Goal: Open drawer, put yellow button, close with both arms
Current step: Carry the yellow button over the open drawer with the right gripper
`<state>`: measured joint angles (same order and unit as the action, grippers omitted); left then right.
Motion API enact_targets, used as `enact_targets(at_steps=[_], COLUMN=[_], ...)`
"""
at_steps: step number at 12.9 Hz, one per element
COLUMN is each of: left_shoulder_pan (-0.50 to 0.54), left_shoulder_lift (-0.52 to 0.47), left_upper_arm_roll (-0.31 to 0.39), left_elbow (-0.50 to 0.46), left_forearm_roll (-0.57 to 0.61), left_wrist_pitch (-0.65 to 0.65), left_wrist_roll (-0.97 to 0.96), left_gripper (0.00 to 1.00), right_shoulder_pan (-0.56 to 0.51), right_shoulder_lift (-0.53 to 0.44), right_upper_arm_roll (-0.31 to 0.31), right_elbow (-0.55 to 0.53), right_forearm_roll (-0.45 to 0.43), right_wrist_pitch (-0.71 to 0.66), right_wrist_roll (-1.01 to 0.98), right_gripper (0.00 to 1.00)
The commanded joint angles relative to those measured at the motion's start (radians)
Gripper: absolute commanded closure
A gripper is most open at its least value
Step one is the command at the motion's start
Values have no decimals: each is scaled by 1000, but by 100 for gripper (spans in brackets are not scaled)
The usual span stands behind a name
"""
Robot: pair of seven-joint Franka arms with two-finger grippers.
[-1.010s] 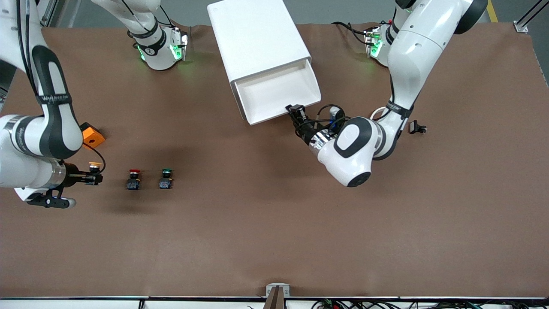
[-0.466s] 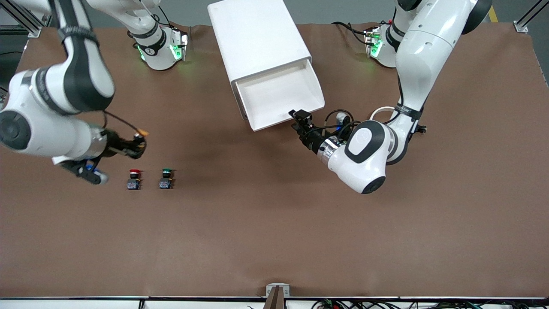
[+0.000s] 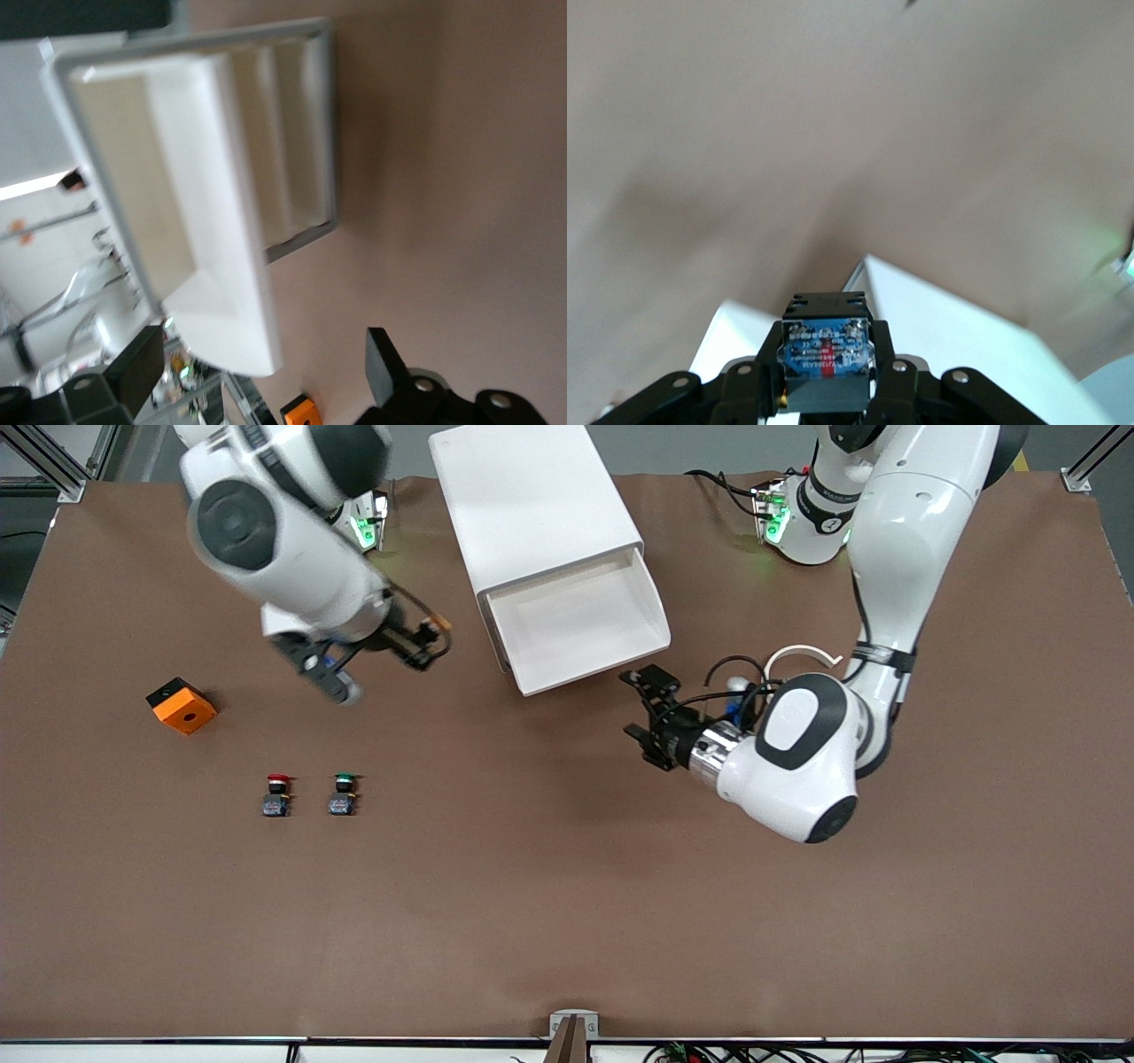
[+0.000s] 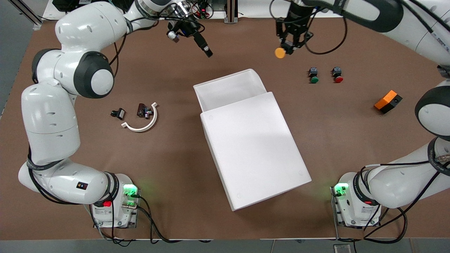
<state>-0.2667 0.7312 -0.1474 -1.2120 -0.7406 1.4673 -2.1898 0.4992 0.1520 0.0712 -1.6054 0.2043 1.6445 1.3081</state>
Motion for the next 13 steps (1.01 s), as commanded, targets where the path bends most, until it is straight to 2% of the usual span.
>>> enact_targets(at_steps=[1,3,6,9,11,13], left_shoulder_pan=[-3,1,-9,-5,-9,-5], left_shoulder_lift=[-35,-52,-76,-78,-95,-95], left_upper_arm_roll=[28,29,23,26,14,-17], left_elbow=[8,9,5,-4,-21,-29], left_forearm_roll=[111,218,393,426,512,544], left_wrist_pitch=[20,79,117,157,188,202], left_wrist_roll=[186,266,563,871,978,1073], left_gripper=[0,0,0,0,0,0], right_shoulder_pan=[100,189,294,364,395,412], right_shoulder_lift=[6,17,76,133,168,202], right_upper_arm_roll=[-19,-21,-21,-21,-22,-22], right_elbow=[25,25,25,25,27,51], right_forearm_roll=[18,6,-34,-92,-114,-140], right_wrist_pitch=[47,115,208,268,287,285], right_wrist_roll=[162,291,445,540,583,617], right_gripper=[100,100,100,100,100,100])
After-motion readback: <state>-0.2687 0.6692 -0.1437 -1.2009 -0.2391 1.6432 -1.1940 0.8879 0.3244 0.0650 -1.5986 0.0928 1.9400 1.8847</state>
